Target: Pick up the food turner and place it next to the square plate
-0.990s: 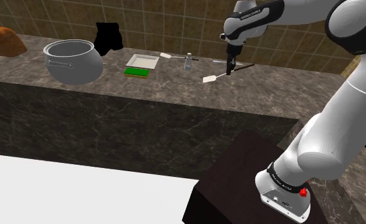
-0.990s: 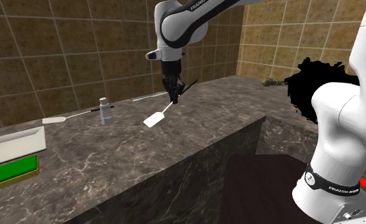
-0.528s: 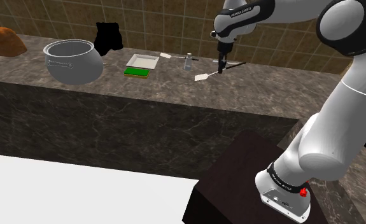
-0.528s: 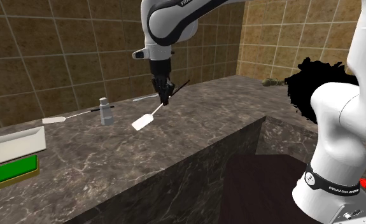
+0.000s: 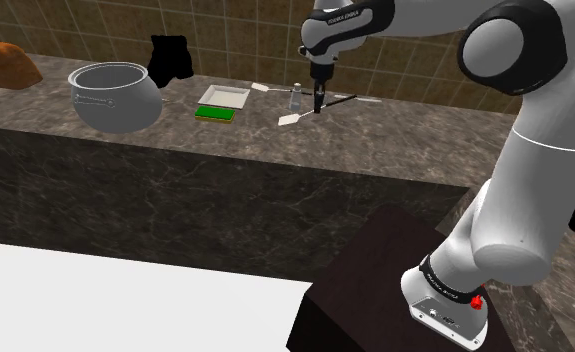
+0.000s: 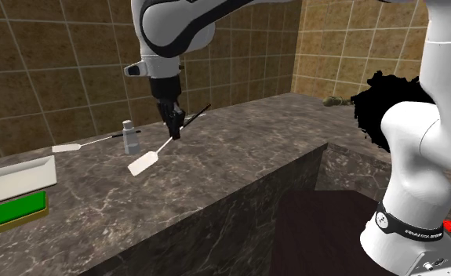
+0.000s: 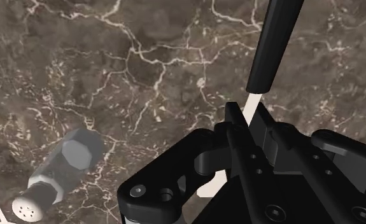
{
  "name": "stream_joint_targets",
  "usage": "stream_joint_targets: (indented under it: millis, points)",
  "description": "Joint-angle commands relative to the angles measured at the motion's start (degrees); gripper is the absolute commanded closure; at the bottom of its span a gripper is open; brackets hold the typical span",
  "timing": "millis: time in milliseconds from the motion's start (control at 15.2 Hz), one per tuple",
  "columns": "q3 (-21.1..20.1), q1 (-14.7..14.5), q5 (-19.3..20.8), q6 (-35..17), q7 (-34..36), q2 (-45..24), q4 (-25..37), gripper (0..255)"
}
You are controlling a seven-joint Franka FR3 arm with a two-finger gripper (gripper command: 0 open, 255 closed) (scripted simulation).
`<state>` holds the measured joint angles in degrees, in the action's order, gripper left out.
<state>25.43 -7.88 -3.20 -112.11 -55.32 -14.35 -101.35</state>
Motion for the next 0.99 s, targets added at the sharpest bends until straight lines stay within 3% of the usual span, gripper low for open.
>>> stream_joint_targets:
  millis: [0,528,726,792,924]
  points:
    - [-0.9,-0.6,-1.0,1.4,1.5,-2.7,3.9,255]
    - [-4.3,-2.4,-4.5,8.1,7.6,-14.9,22.1,255]
    - [-5.4,-2.4,-5.7,11.9,10.0,-20.9,31.8,255]
    - [-6.1,-2.2,-6.3,14.3,11.2,-24.4,37.7,255]
    - [-6.1,-2.4,-6.3,12.8,11.2,-24.4,36.2,255]
